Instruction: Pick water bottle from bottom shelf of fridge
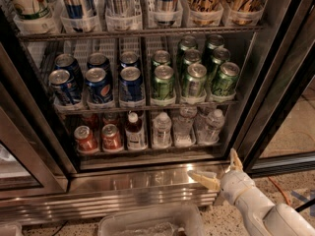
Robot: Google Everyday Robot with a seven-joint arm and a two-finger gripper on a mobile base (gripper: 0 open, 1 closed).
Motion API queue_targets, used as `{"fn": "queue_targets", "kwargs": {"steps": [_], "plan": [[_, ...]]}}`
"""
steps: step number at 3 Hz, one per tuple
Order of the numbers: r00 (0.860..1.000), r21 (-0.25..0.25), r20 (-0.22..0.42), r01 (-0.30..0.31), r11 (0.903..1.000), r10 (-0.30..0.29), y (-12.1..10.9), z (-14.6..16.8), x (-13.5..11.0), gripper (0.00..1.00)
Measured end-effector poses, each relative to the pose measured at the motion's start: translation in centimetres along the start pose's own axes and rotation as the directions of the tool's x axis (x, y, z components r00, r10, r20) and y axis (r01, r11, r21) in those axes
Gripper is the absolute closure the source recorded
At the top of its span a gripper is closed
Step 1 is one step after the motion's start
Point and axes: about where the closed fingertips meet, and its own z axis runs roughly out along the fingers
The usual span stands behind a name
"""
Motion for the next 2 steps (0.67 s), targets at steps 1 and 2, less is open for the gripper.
{"fn": "queue_targets", "kwargs": {"steps": [1,2], "plan": [[0.999,0.037,0.034,-0.008,0.9993,0.006,-0.13,0.72,-0.54,0.0],[0.999,0.037,0.034,-0.008,0.9993,0.006,-0.13,0.72,-0.54,0.0]]}}
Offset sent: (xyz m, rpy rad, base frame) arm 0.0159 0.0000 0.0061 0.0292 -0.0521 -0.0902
